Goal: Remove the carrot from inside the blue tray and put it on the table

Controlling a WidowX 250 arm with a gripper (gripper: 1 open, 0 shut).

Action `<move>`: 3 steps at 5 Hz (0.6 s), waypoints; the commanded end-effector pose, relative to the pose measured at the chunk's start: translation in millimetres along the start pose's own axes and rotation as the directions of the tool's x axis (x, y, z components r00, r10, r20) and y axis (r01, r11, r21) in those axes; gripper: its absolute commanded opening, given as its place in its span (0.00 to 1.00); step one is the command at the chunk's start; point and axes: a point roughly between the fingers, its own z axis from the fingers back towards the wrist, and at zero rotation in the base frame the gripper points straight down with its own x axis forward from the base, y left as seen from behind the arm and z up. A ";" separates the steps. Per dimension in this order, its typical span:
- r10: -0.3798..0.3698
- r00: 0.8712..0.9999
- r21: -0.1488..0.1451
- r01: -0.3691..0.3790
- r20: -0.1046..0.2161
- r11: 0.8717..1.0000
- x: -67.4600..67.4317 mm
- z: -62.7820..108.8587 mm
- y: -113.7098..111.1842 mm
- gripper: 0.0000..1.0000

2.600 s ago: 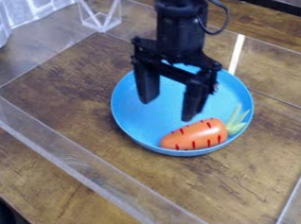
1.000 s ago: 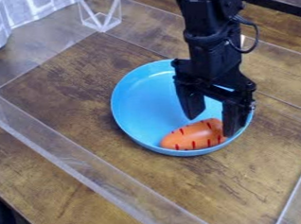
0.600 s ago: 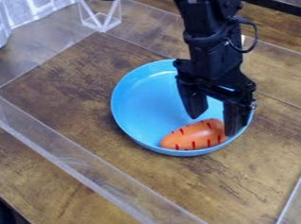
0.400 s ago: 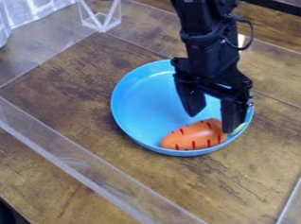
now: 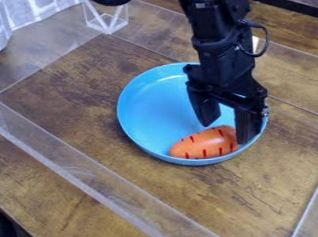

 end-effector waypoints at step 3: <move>-0.008 1.000 0.013 0.008 -0.005 1.000 2.6 -17.5 7.4 0.00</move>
